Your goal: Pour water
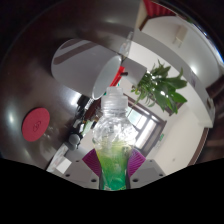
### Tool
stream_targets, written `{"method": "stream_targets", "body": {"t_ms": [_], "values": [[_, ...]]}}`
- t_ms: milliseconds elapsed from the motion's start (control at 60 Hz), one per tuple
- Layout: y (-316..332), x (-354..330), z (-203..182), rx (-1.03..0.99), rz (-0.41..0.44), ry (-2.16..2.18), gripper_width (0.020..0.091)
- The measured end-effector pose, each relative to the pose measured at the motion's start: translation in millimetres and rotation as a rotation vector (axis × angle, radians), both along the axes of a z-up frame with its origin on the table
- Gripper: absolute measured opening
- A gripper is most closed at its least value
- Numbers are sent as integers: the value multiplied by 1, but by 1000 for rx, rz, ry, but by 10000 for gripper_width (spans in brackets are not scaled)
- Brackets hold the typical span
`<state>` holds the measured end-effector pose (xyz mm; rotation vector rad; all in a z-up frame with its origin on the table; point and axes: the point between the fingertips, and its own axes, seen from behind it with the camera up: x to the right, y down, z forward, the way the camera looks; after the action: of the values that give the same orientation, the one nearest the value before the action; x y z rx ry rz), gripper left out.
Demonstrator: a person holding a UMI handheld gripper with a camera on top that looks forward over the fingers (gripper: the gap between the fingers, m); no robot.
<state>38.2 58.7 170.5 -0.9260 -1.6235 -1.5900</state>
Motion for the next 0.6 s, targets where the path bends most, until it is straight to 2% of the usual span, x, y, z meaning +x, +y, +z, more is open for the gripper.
{"method": "stream_targets", "body": {"t_ms": [133,367,433,533,600], "values": [[4,-14,2,20,34,-91,300],[3,-8,1,13,21,12,303],[2,-2,3,-22,9,237,301],[-7,8,1,-73,-92,783,300],[-6,14,-3,-150,-125,1175,301]]}}
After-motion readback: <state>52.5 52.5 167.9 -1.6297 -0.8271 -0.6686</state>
